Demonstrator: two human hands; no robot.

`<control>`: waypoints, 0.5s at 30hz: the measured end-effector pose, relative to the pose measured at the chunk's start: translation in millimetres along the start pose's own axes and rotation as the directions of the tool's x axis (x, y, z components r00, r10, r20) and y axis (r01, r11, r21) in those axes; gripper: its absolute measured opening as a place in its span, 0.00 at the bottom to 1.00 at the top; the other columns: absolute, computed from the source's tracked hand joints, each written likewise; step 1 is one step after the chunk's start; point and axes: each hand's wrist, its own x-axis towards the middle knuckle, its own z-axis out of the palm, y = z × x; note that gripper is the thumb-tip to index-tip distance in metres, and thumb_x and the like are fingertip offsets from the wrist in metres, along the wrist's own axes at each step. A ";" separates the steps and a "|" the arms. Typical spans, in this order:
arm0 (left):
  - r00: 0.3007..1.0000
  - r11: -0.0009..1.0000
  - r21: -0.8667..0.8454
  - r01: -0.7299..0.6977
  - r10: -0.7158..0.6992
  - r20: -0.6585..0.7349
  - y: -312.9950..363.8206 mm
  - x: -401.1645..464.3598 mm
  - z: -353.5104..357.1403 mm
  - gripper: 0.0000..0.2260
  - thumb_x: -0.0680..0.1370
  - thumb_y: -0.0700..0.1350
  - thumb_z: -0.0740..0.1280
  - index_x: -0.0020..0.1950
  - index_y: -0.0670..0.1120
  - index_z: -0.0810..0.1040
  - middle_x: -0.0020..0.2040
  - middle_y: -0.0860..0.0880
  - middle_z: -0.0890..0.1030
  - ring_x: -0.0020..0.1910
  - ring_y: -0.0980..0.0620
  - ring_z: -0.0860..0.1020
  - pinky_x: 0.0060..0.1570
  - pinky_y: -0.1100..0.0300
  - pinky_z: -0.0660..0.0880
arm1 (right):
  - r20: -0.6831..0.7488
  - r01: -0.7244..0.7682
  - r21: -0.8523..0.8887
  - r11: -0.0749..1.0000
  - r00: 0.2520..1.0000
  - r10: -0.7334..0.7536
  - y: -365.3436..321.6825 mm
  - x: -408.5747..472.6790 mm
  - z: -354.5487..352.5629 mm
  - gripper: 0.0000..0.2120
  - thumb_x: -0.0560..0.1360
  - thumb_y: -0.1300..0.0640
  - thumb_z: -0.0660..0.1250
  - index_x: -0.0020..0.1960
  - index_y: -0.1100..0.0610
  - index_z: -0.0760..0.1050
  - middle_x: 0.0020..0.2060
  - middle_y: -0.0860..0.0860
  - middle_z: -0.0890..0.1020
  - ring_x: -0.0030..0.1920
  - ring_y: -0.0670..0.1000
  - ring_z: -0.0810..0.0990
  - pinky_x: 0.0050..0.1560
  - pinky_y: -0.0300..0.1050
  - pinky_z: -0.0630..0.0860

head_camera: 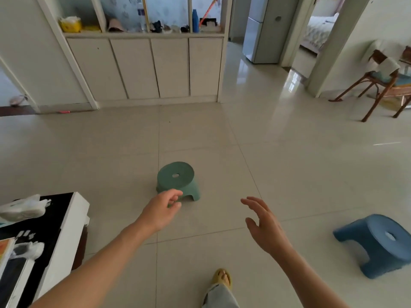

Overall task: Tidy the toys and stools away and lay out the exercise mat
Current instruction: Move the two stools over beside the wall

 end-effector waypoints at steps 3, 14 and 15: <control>0.999 0.998 0.017 0.053 -0.053 -0.007 1.1 64.5 -5.9 0.16 0.79 0.42 0.61 0.67 0.45 0.71 0.64 0.45 0.74 0.62 0.50 0.74 0.57 0.63 0.66 | 0.012 0.025 0.031 0.999 1.000 -0.026 12.2 72.7 -4.0 0.22 0.75 0.68 0.62 0.67 0.55 0.70 0.64 0.47 0.70 0.66 0.50 0.70 0.67 0.42 0.66; 0.980 0.972 0.135 0.193 -0.198 0.025 -14.6 262.4 -12.0 0.19 0.77 0.46 0.63 0.69 0.46 0.69 0.68 0.47 0.71 0.66 0.48 0.70 0.64 0.55 0.67 | 0.156 0.017 0.047 0.999 0.987 -0.025 33.6 263.5 -5.2 0.23 0.75 0.65 0.63 0.69 0.54 0.66 0.60 0.40 0.67 0.61 0.42 0.68 0.60 0.31 0.61; 0.977 0.968 0.146 0.202 -0.209 0.036 -19.2 278.4 -10.1 0.20 0.77 0.46 0.63 0.69 0.46 0.68 0.68 0.46 0.71 0.66 0.47 0.70 0.64 0.55 0.67 | 0.160 0.014 0.049 0.999 0.987 -0.021 36.9 274.0 -1.8 0.23 0.75 0.64 0.63 0.69 0.53 0.66 0.60 0.40 0.67 0.62 0.42 0.69 0.60 0.32 0.62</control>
